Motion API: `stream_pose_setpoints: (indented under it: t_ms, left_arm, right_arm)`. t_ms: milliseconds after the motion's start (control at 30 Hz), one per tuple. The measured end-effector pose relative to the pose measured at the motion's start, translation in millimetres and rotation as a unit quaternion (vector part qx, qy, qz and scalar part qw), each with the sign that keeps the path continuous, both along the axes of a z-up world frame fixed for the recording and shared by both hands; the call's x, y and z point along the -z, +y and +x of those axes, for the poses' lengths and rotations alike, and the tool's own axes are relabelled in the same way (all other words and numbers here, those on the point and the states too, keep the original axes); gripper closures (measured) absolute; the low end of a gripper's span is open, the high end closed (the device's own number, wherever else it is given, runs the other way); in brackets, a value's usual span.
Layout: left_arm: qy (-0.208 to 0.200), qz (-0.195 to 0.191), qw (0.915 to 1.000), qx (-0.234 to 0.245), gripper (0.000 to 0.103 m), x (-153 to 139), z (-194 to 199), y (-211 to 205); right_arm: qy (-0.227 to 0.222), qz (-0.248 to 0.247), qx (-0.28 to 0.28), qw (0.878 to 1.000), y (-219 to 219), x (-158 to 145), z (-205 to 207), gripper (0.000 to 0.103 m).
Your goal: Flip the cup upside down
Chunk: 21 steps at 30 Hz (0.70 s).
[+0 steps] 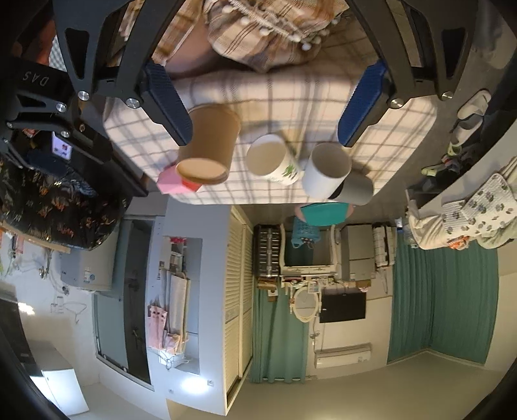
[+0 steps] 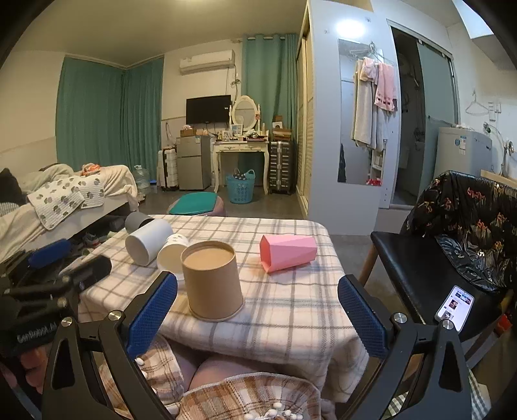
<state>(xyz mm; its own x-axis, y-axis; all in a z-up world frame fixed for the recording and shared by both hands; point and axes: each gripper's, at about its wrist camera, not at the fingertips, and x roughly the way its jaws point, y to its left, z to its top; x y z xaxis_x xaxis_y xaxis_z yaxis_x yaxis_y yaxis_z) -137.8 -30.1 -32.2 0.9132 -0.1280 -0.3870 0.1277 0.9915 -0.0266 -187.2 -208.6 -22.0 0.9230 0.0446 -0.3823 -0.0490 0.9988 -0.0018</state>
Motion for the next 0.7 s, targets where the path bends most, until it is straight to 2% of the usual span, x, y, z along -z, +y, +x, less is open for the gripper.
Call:
stream_pose_setpoints:
  t_ms: [33, 300, 700]
  left_arm:
    - [-0.002, 0.003, 1.0, -0.004, 0.006, 2, -1, 0]
    - [-0.008, -0.003, 0.9995, -0.031, 0.004, 9, -3, 9]
    - [-0.016, -0.003, 0.9994, -0.03, 0.001, 6, -10, 9]
  right_arm:
    - [0.0, -0.001, 0.0, 1.0, 2, 4, 0, 0.0]
    - [0.003, 0.011, -0.005, 1.0, 4, 21, 4, 0.0]
    - [-0.006, 0.014, 0.002, 1.0, 2, 15, 1, 0.0]
